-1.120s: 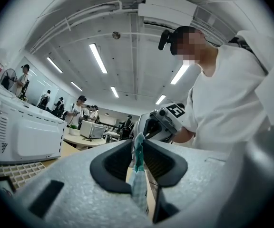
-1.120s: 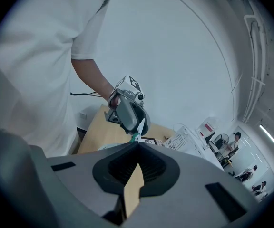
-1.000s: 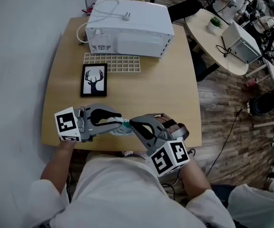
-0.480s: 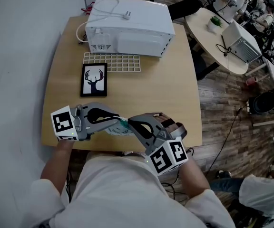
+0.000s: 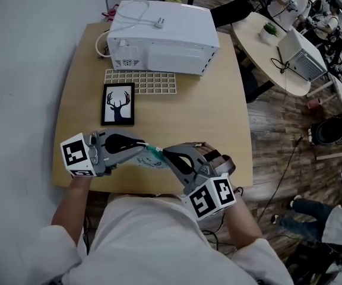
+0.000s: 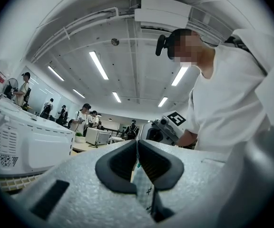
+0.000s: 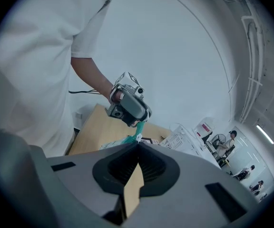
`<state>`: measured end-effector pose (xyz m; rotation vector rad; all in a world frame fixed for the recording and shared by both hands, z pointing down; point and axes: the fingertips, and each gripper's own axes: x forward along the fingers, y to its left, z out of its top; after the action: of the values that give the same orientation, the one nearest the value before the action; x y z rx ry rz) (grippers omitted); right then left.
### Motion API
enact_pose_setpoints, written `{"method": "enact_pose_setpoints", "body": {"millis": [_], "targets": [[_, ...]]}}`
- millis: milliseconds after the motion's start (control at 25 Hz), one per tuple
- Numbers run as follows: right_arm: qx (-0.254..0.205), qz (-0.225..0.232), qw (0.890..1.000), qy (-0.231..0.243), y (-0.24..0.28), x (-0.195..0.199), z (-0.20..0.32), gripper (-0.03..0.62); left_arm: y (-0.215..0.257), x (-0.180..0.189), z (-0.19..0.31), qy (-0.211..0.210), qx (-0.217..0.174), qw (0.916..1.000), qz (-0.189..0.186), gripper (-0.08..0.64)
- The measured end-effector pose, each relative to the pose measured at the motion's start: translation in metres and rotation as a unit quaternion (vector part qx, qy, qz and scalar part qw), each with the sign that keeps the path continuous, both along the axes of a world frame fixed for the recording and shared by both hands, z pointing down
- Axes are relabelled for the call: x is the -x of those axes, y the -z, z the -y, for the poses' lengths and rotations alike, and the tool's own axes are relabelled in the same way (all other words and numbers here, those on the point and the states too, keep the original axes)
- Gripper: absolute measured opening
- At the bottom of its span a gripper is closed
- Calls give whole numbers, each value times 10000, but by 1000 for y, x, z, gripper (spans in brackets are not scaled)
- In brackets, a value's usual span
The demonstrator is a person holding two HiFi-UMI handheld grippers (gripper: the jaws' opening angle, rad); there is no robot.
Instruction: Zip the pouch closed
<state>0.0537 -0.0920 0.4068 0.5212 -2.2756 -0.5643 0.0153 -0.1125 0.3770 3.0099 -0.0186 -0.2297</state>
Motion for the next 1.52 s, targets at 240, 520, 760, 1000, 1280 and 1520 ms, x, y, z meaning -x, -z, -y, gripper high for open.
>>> {"method": "enact_pose_setpoints", "body": {"millis": [240, 520, 760, 1000, 1280, 1520], "targets": [[-40, -57, 10000, -23, -1, -2, 9, 3, 1, 6, 13, 186, 26, 9998, -46, 23], [-37, -112, 9998, -128, -1, -15, 18, 3, 10, 22, 28, 481, 16, 9988, -83, 23], [13, -127, 9996, -232, -6, -22, 22, 3, 11, 30, 35, 660, 58, 9978, -82, 23], [29, -173, 9993, -324, -4, -31, 27, 3, 10, 37, 41, 807, 76, 9967, -53, 23], [127, -174, 9992, -348, -8, -33, 24, 3, 3, 39, 38, 887, 156, 9959, -46, 23], [94, -236, 9993, -278, -9, -28, 28, 3, -3, 45, 42, 976, 157, 9951, 10, 23]]}}
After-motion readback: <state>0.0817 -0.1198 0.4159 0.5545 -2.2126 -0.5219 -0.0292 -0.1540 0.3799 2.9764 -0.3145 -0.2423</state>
